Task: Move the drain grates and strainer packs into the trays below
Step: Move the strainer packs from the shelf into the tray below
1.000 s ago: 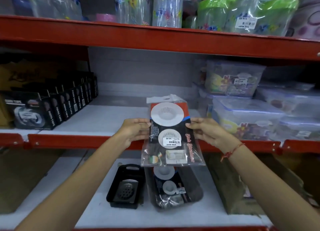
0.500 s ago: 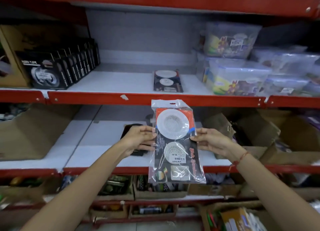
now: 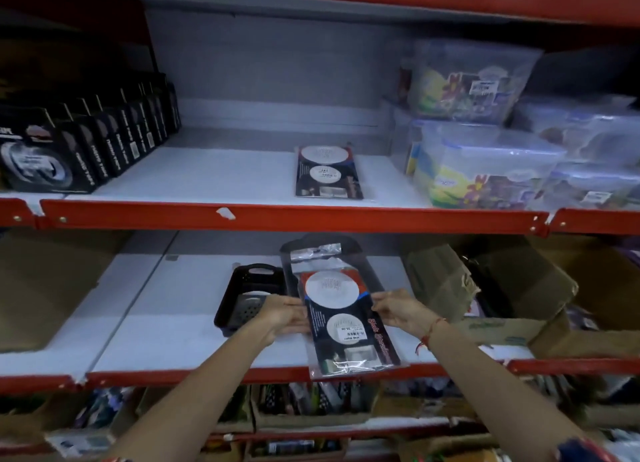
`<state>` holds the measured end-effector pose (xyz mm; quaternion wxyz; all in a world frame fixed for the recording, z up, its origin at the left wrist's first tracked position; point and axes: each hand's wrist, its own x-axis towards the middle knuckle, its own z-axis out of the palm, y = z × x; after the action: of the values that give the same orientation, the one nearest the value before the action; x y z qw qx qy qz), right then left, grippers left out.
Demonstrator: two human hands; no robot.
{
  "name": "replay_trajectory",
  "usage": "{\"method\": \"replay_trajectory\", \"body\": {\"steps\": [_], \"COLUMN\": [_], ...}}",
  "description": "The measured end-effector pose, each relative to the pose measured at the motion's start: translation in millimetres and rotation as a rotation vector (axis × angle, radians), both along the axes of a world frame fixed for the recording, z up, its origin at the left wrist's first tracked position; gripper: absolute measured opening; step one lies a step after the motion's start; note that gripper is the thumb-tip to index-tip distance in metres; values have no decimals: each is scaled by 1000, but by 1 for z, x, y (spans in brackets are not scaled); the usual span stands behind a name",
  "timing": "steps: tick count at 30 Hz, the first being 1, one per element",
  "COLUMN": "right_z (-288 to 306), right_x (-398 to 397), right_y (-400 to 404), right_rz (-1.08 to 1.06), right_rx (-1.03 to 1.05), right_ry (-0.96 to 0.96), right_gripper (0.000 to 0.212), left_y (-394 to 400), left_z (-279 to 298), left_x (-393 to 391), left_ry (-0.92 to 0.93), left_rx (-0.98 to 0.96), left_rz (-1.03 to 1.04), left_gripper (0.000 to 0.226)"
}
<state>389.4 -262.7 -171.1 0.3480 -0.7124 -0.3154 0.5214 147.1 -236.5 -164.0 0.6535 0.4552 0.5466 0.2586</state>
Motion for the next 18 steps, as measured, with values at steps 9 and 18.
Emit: {"method": "replay_trajectory", "body": {"steps": [9, 18], "right_z": [-15, 26], "right_x": [4, -16], "right_y": [44, 22], "right_rz": [188, 362], "right_rx": [-51, 6], "right_ry": [-459, -518], "right_gripper": [20, 32], "left_y": [61, 52], "left_z": [-32, -10], "left_x": [38, 23], "left_ry": [181, 306], "left_rx": [-44, 6], "left_rz": [-59, -232], "left_gripper": [15, 15]}}
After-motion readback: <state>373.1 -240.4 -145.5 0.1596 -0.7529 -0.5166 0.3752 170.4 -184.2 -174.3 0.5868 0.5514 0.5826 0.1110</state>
